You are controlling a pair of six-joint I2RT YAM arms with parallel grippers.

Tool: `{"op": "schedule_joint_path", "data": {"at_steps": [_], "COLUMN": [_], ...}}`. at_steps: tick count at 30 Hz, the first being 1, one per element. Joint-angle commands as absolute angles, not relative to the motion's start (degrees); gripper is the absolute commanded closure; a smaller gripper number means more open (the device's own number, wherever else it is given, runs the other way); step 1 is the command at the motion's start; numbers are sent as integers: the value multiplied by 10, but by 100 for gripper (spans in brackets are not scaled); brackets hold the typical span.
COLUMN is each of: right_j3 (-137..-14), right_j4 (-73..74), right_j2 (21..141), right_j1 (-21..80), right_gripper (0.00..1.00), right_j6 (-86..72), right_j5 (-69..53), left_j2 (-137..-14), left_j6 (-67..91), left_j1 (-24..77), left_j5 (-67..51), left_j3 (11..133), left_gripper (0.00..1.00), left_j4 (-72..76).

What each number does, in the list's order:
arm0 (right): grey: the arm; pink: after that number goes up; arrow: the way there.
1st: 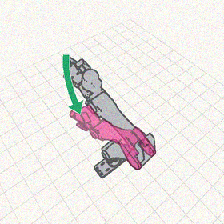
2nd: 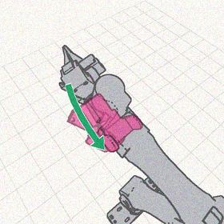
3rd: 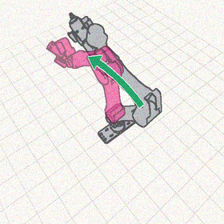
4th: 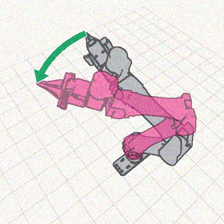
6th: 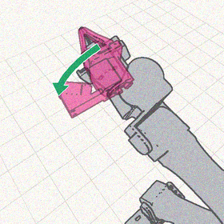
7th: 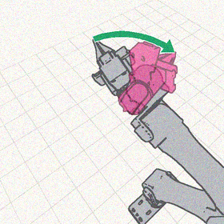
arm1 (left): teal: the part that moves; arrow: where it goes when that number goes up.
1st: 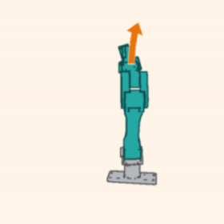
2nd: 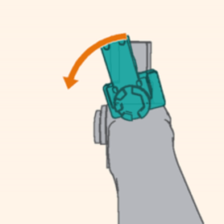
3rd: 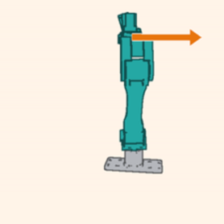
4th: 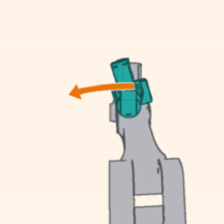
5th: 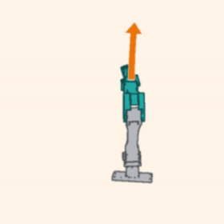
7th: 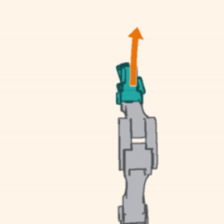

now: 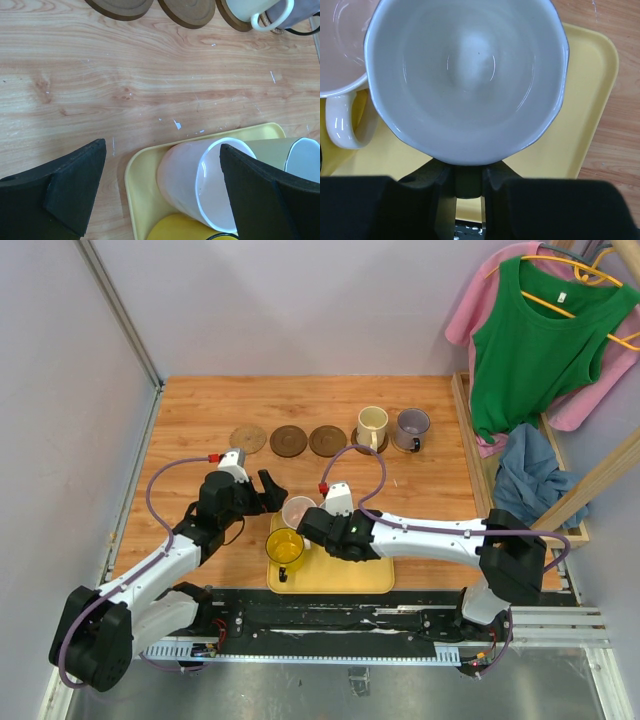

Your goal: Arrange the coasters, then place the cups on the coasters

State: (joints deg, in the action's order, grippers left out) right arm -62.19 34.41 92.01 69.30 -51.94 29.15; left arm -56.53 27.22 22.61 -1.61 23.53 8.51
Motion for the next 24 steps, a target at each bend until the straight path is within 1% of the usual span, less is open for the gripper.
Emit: {"op": "schedule_joint_path", "data": {"at_steps": [1, 5, 10, 15, 19, 24], "right_j3": [-633, -644, -675, -712, -744, -794], "right_j4": [372, 388, 415, 401, 354, 288], "right_j2": [916, 895, 871, 872, 886, 928], "right_j1": [685, 685, 685, 677, 639, 569], "right_gripper": [99, 99, 99, 99, 99, 99], "right_j6": [-541, -549, -553, -519, -450, -372], "right_j5": [311, 344, 417, 477, 470, 417], "left_j2": [-566, -567, -568, -569, -577, -592], "left_j6": [263, 261, 260, 261, 258, 258], "left_j1": [224, 223, 223, 223, 223, 223], "left_j5": [-16, -17, -15, -9, -1, 20], "left_j3": [232, 239, 249, 255, 261, 267], "left_gripper": [0, 0, 0, 0, 0, 0], "left_j4": [103, 100, 97, 98, 98, 100]}}
